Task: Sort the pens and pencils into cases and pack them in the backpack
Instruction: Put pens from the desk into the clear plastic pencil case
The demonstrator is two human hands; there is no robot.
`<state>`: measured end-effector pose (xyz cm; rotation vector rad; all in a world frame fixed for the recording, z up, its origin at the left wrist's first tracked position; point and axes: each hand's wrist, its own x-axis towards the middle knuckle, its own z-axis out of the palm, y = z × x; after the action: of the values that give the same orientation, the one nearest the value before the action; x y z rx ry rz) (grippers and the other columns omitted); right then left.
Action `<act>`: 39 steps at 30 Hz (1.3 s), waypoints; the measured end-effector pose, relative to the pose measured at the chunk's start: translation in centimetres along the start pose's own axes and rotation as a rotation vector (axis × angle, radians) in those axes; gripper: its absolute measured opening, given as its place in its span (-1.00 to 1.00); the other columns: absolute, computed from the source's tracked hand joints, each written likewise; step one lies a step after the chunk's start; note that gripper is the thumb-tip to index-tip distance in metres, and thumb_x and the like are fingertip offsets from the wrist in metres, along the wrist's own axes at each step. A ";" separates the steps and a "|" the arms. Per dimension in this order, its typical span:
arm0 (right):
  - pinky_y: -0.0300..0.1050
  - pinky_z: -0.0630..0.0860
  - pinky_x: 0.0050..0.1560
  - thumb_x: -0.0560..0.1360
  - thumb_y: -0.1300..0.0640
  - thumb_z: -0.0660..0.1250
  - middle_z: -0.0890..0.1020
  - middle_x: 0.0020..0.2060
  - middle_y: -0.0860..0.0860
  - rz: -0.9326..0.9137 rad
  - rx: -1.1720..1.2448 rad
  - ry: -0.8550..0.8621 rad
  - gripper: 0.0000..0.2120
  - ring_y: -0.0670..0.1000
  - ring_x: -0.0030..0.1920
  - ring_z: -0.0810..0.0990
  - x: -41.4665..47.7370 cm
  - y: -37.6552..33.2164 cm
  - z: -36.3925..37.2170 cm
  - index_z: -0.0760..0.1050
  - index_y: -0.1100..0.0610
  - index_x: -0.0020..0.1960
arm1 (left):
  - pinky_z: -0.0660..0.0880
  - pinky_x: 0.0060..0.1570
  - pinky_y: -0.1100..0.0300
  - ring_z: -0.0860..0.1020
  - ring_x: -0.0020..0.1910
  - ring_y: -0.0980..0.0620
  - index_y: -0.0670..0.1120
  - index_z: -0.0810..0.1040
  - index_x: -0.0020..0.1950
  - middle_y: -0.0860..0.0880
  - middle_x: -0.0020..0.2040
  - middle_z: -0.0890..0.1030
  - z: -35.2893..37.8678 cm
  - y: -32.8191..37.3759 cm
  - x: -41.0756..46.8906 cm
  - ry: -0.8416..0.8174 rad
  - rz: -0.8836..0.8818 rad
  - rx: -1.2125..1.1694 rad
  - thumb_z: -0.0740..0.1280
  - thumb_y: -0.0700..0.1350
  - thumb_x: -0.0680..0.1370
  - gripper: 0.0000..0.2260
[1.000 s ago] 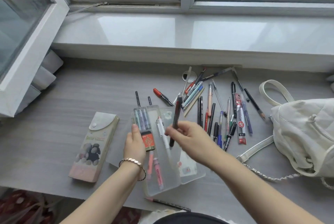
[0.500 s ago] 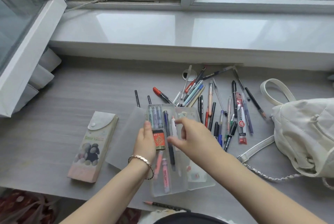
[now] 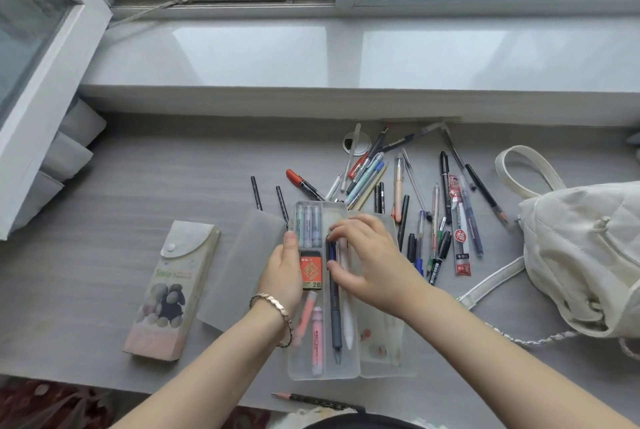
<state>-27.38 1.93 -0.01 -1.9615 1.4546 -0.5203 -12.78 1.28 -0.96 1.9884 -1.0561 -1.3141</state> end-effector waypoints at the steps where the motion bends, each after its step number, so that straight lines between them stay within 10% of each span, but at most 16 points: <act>1: -0.19 0.19 0.35 0.44 0.05 0.32 0.50 0.14 -0.09 -0.006 0.040 -0.018 -0.72 -0.05 0.32 0.25 0.2 0.2 -0.4 0.46 0.09 0.13 | 0.47 0.11 0.01 0.58 -0.06 -0.12 -0.11 0.52 0.03 -0.12 -0.13 0.62 0.1 0.2 0.1 -0.004 -0.002 -0.003 -0.04 0.16 0.59 -0.54; 7: -0.25 0.40 0.07 0.51 0.24 0.23 0.55 0.03 0.04 0.335 0.143 0.357 -0.81 -0.08 0.01 0.46 4.8 4.4 -3.4 0.49 0.19 0.10 | 0.33 -0.28 0.20 0.45 -0.29 0.09 -0.03 0.39 -0.23 0.02 -0.30 0.48 0.0 2.2 1.5 0.057 0.026 -0.024 -0.04 0.11 0.61 -0.63; 14: 0.00 0.45 -0.07 0.52 0.28 0.14 0.51 0.05 0.21 0.629 -0.202 0.093 -0.81 0.22 0.01 0.52 9.0 8.7 -2.3 0.38 0.24 0.12 | 0.31 -0.31 0.31 0.45 -0.31 0.13 0.02 0.38 -0.26 0.04 -0.32 0.49 -0.6 2.4 2.6 0.064 0.022 -0.021 -0.04 0.12 0.61 -0.65; 23: -0.06 0.36 -0.24 0.51 0.33 0.15 0.37 0.11 0.27 0.775 -0.161 0.299 -0.77 0.13 -0.27 0.44 8.4 10.9 -2.1 0.28 0.27 0.17 | 0.28 -0.31 0.33 0.44 -0.30 0.09 0.03 0.35 -0.28 0.05 -0.32 0.46 -1.2 1.1 2.8 0.081 -0.008 0.020 -0.04 0.10 0.61 -0.65; 34: -0.23 0.44 -0.45 0.40 0.37 0.27 0.49 -0.23 0.13 0.463 0.595 0.155 -0.16 -0.01 -0.44 0.45 3.5 3.1 -7.5 -0.07 -0.13 0.46 | 0.37 -0.19 0.36 0.47 -0.22 0.06 -0.08 0.44 -0.07 0.02 -0.24 0.51 2.4 0.7 0.9 -0.024 -0.068 -0.014 -0.06 0.09 0.62 -0.64; 39: -0.08 0.55 -0.37 0.33 0.32 0.33 0.55 -0.29 0.04 0.328 0.404 -0.113 -0.25 -0.06 -0.45 0.52 -0.7 0.8 -5.2 0.11 -0.14 0.37 | 0.26 -0.16 0.35 0.44 -0.08 0.06 -0.16 0.45 0.18 -0.04 0.01 0.53 5.1 1.2 -0.9 -0.105 0.003 0.002 -0.04 0.05 0.63 -0.61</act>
<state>-31.47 1.09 3.19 -1.3851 1.4322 -0.4993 -18.05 1.36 -1.53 1.9367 -1.1080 -1.4299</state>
